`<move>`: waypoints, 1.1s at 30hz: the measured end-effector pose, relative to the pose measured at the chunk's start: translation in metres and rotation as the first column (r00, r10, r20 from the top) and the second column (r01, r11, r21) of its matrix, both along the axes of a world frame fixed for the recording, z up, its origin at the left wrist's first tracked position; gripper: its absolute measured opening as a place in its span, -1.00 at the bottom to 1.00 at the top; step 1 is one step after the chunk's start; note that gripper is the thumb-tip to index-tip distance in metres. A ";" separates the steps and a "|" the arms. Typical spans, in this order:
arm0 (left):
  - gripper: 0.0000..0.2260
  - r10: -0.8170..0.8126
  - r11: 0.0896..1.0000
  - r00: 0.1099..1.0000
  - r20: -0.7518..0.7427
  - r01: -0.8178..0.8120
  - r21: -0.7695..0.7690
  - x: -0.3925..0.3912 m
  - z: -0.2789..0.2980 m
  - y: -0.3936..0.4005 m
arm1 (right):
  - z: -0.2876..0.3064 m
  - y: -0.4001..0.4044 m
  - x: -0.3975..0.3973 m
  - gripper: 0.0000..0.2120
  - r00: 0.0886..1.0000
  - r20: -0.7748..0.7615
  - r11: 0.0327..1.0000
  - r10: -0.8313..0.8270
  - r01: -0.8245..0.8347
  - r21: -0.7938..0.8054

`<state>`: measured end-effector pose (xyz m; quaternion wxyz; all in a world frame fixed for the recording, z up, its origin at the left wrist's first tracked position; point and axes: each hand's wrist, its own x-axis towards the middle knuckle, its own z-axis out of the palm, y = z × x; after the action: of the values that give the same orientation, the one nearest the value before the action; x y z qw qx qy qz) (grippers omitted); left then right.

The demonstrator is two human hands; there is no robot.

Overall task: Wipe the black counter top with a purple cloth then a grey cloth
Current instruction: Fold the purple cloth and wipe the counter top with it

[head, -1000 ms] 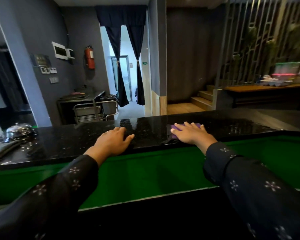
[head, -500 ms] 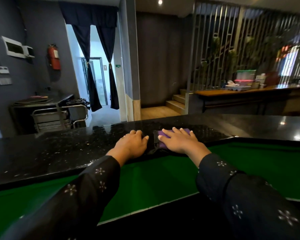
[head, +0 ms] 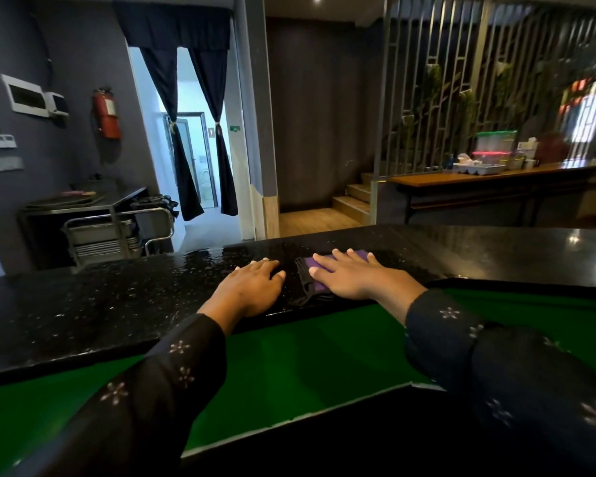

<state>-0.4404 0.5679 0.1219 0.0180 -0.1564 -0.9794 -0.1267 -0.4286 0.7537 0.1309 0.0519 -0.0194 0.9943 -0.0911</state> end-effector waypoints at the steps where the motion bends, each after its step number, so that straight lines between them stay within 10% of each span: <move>1: -0.50 0.001 1.000 1.000 0.007 0.000 -0.012 0.000 -0.001 -0.001 | -0.001 0.008 0.006 -0.44 1.000 -0.005 1.000 0.021 -0.021 0.007; 21: -0.50 0.019 0.999 1.000 -0.015 -0.019 -0.032 -0.006 -0.009 0.001 | 0.004 0.077 -0.119 -0.39 0.981 0.046 0.981 -0.190 0.188 0.051; 33: -0.46 0.037 0.995 0.999 0.012 -0.036 -0.091 -0.009 -0.009 0.000 | 0.004 -0.022 -0.145 -0.42 0.972 0.025 0.969 0.233 -0.234 0.074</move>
<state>-0.4495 0.5683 0.1125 0.0063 -0.1381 -0.9869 -0.0828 -0.5733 0.7318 0.1348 0.0708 -0.1336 0.9874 -0.0467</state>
